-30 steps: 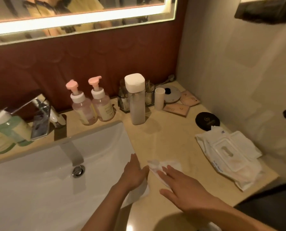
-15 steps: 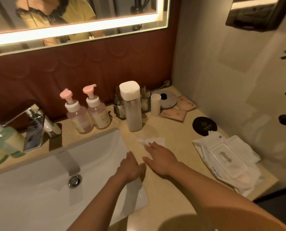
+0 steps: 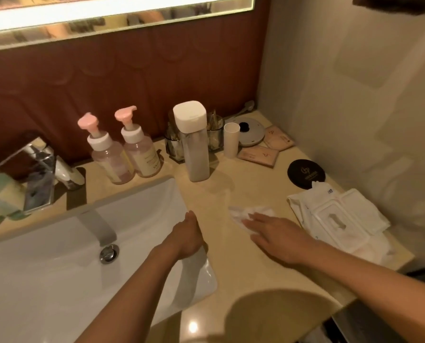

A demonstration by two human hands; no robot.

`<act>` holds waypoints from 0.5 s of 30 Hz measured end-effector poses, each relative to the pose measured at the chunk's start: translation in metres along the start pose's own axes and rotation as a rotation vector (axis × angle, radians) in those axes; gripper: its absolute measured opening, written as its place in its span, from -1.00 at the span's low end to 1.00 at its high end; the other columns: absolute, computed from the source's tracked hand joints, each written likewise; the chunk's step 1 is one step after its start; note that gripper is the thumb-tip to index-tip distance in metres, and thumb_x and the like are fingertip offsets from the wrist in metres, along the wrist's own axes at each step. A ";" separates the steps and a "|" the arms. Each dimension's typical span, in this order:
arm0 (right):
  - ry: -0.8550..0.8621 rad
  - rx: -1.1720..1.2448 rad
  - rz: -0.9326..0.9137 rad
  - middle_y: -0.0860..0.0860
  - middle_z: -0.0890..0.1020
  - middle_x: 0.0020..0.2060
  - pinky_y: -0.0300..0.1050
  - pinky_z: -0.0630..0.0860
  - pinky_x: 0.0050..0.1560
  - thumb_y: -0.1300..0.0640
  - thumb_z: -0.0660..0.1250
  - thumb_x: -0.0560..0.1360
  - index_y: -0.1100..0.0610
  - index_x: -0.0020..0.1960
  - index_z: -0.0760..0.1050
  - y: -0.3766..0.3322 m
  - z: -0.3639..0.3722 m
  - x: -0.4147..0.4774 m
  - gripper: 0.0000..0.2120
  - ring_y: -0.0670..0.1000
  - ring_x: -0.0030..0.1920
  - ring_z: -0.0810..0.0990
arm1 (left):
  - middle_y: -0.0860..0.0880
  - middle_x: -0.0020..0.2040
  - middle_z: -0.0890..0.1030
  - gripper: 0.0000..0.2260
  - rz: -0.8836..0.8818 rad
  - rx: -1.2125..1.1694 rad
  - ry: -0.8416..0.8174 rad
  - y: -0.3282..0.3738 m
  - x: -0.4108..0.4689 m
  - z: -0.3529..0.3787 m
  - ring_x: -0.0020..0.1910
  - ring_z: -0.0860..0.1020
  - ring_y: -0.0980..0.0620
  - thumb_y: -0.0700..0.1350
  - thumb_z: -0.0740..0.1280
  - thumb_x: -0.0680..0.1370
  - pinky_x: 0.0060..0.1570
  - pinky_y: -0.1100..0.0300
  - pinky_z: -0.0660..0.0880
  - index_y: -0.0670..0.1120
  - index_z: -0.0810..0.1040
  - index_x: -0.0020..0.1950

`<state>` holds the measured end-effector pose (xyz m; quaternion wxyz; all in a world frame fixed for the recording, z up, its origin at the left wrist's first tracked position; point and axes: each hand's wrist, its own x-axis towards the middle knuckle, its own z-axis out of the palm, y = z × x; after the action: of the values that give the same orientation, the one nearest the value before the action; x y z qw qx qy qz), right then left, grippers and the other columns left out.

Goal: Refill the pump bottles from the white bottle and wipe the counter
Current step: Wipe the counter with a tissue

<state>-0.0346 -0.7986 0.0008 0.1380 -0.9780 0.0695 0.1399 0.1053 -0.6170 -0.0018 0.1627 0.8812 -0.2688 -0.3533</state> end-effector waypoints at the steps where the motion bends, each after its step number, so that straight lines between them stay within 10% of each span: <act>1: -0.008 -0.028 0.019 -0.04 0.13 0.51 -0.06 0.32 0.32 -0.03 0.02 0.63 -0.06 0.51 0.10 0.007 -0.006 0.010 -0.55 0.04 0.42 0.28 | -0.19 0.43 0.31 -0.48 -0.007 -0.003 0.000 -0.001 0.000 0.000 0.33 0.37 -0.23 -0.09 0.16 0.60 0.29 -0.03 0.34 -0.14 0.05 0.51; 15: 0.075 0.039 0.020 0.03 0.02 0.53 -0.09 0.07 0.44 -0.16 0.01 0.60 0.08 0.54 -0.01 -0.063 0.015 0.083 -0.40 0.03 0.51 -0.01 | -0.06 0.56 0.07 -0.46 -0.057 0.085 0.036 -0.010 0.000 0.009 0.52 -0.04 -0.23 -0.15 0.06 0.59 0.41 -0.17 0.13 -0.07 -0.05 0.54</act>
<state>0.0519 -0.7422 -0.0212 0.1532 -0.9789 0.0874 0.1030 0.1023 -0.6098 -0.0132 0.1200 0.9009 -0.2552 -0.3300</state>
